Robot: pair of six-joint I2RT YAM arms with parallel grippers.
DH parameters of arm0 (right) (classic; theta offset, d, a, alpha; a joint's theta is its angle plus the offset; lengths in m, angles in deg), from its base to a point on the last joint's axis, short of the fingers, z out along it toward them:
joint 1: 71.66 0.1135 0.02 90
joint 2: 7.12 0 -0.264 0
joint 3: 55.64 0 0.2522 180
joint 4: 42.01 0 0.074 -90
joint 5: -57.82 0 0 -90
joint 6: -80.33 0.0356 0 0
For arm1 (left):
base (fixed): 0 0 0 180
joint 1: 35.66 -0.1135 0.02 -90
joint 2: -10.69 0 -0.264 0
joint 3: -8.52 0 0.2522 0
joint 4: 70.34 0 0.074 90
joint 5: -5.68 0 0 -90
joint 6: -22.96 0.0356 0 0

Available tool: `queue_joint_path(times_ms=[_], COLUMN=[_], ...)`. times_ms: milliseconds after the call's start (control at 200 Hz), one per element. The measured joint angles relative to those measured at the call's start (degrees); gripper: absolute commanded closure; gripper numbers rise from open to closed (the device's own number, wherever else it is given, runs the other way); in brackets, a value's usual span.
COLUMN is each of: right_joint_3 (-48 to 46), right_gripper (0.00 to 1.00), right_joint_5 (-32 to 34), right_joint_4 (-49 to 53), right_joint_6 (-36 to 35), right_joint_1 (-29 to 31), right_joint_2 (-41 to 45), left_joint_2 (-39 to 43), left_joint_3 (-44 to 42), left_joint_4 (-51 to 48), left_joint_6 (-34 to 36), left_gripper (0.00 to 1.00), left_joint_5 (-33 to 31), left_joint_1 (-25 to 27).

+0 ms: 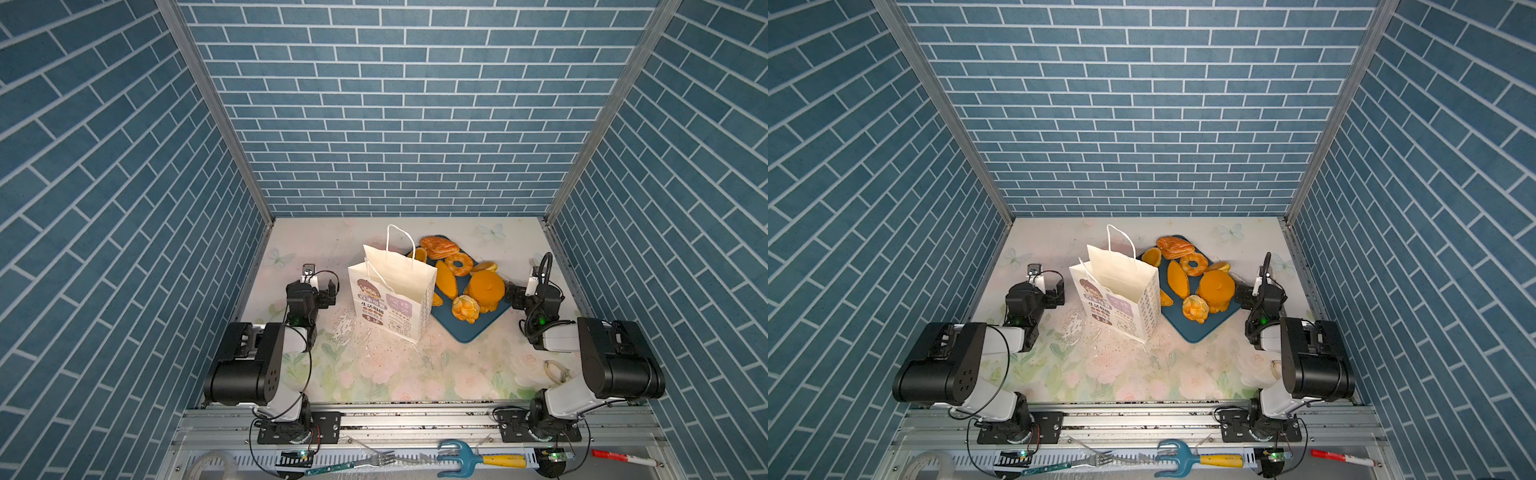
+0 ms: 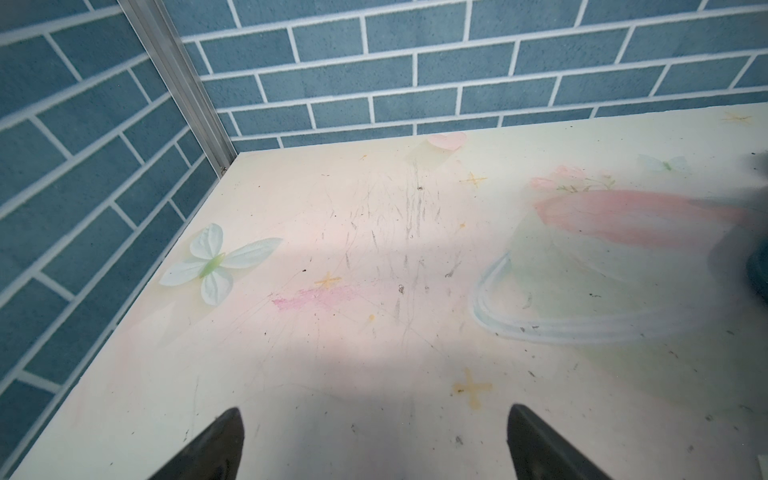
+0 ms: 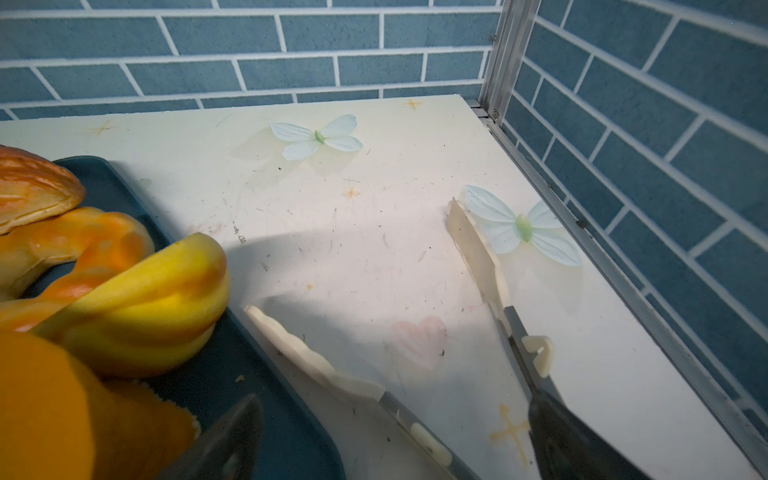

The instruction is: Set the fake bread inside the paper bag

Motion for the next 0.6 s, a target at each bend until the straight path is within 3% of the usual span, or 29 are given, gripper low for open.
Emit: queue_joint_path(times_ms=[125, 600], right_joint_3=[0.0, 0.0], right_gripper=[0.07, 0.1], right_joint_5=[-0.1, 0.0], right_joint_4=[0.0, 0.1], right_joint_6=[-0.1, 0.0], right_joint_1=[-0.2, -0.2], right_joint_2=[0.0, 0.5], left_joint_2=[0.0, 0.2], left_joint_3=[0.0, 0.0], left_joint_4=[0.0, 0.0], left_joint_6=[0.0, -0.2], left_gripper=[0.0, 0.0], left_joint_5=[0.0, -1.0], left_joint_1=[0.0, 0.0])
